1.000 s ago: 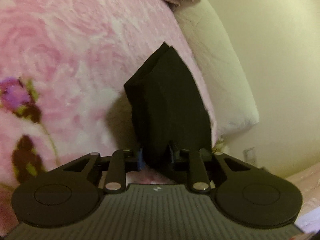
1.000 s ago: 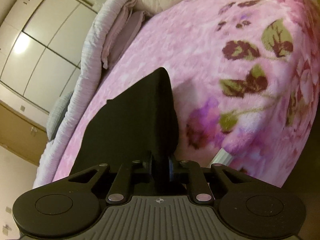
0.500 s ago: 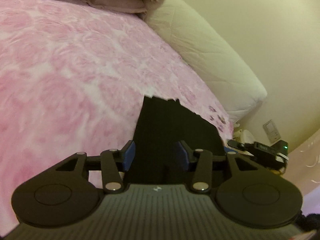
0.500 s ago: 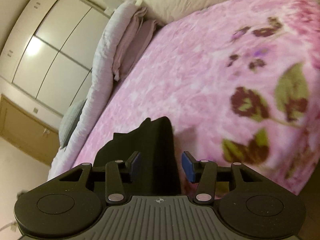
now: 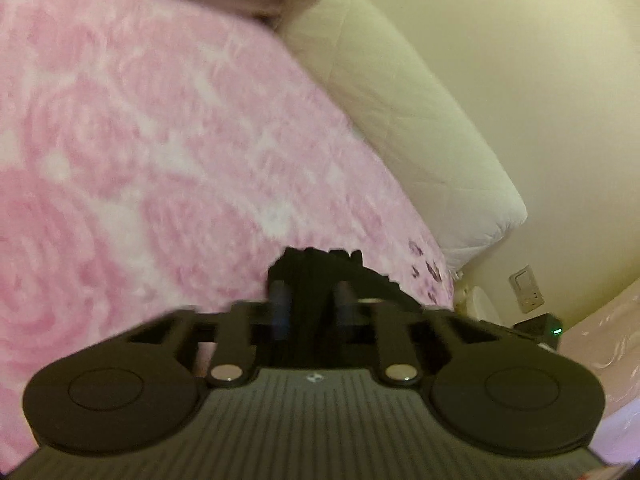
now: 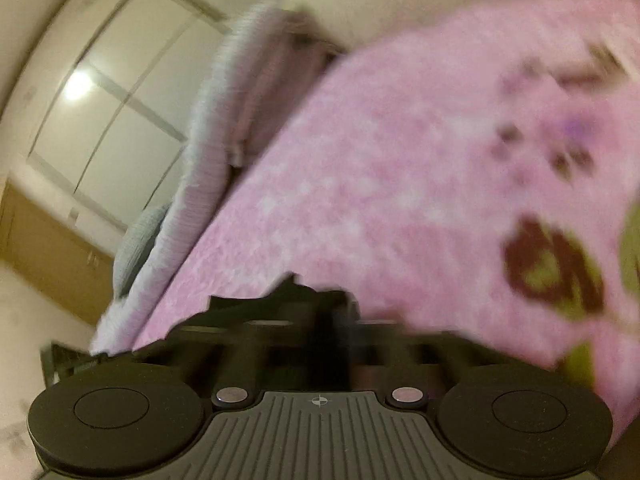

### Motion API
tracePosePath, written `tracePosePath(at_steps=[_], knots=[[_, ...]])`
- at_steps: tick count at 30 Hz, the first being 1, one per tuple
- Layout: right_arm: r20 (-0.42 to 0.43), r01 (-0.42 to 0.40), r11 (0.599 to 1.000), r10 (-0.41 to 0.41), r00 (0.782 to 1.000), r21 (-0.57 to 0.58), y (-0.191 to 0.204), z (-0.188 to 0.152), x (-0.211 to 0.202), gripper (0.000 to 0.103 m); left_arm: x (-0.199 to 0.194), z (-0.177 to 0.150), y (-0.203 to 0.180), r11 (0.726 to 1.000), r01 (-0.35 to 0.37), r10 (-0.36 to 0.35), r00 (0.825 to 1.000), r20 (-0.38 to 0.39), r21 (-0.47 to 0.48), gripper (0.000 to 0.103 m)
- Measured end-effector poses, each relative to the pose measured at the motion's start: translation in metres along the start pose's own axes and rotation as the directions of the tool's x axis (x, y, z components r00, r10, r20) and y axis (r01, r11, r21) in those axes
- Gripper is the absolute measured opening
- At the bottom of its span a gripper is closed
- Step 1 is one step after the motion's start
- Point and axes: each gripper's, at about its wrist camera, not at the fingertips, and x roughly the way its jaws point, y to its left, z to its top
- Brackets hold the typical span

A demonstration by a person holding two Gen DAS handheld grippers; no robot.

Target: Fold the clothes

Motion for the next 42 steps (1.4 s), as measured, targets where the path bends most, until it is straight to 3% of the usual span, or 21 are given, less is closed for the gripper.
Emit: tracePosePath(at_steps=[2,4,8,10,14,16,20,22,24,25,28,32,34,36,38,40,42], knots=[[0.030,0.027,0.992,-0.023,0.999,-0.125,0.019,0.000,-0.004,0.003,-0.003,-0.003,-0.003,0.999,-0.004,0.003,1.000,0.027,0.032,0.004],[0.057,0.039,0.983,-0.030,0.998,-0.178,0.029,0.000,-0.004,0.003,-0.005,-0.002,-0.005,0.998,-0.020,0.017,0.998,0.062,0.059,0.003],[0.129,0.028,0.980,-0.002,0.992,-0.198,0.035,0.007,-0.004,0.003,-0.011,0.006,-0.013,0.994,-0.026,0.008,0.986,0.164,0.108,0.000],[0.140,0.047,0.978,-0.019,0.990,-0.203,0.035,0.010,0.000,0.003,0.000,0.010,-0.011,0.992,-0.059,0.044,0.990,0.134,0.111,0.000],[0.072,0.160,0.969,-0.149,0.986,-0.191,0.022,0.002,0.035,0.003,0.027,0.004,0.005,0.987,-0.127,0.120,0.990,0.077,0.096,0.001],[0.025,0.178,0.971,-0.176,0.984,-0.157,0.011,-0.005,0.051,0.003,0.034,0.001,0.010,0.986,-0.144,0.139,0.989,0.060,0.089,0.001],[0.022,0.183,0.975,-0.182,0.983,-0.125,0.011,-0.006,0.048,0.004,0.031,0.000,0.010,0.974,-0.191,0.187,0.981,0.050,0.119,0.005],[0.034,0.236,0.958,-0.233,0.972,-0.161,0.020,0.000,0.038,0.006,0.022,0.004,-0.003,0.972,-0.190,0.183,0.981,0.061,0.141,0.007],[0.047,0.288,0.937,-0.284,0.958,-0.196,0.029,0.006,0.029,0.023,0.013,0.007,-0.016,0.969,-0.188,0.178,0.981,0.073,0.162,0.007],[0.096,0.360,0.903,-0.347,0.933,-0.235,0.039,0.008,0.021,0.024,0.009,0.009,-0.023,0.967,-0.186,0.175,0.981,0.079,0.172,0.007],[0.223,0.472,0.819,-0.418,0.881,-0.326,0.070,0.007,0.008,0.024,-0.004,0.015,-0.043,0.962,-0.182,0.166,0.982,0.096,0.203,0.007],[0.155,0.363,0.826,-0.329,0.932,-0.431,0.099,-0.006,0.022,0.024,0.036,0.010,-0.072,0.942,-0.138,0.133,0.990,0.039,0.305,0.007],[0.128,0.375,0.803,-0.358,0.925,-0.463,0.092,-0.013,0.044,0.024,0.061,0.006,-0.074,0.933,-0.150,0.154,0.988,0.014,0.328,0.008],[0.102,0.385,0.780,-0.388,0.916,-0.494,0.085,-0.020,0.066,0.024,0.085,0.001,-0.066,0.915,-0.205,0.224,0.975,-0.015,0.348,0.010],[0.078,0.389,0.778,-0.406,0.911,-0.493,0.069,-0.024,0.079,0.023,0.097,-0.003,-0.050,0.920,-0.217,0.237,0.971,-0.024,0.325,0.013],[0.067,0.373,0.810,-0.387,0.920,-0.453,0.055,-0.022,0.079,0.023,0.100,0.000,-0.042,0.938,-0.203,0.222,0.975,-0.035,0.282,0.013],[0.046,0.363,0.830,-0.380,0.924,-0.423,0.047,-0.018,0.080,0.023,0.086,0.002,-0.043,0.936,-0.222,0.235,0.972,-0.016,0.273,0.013]])
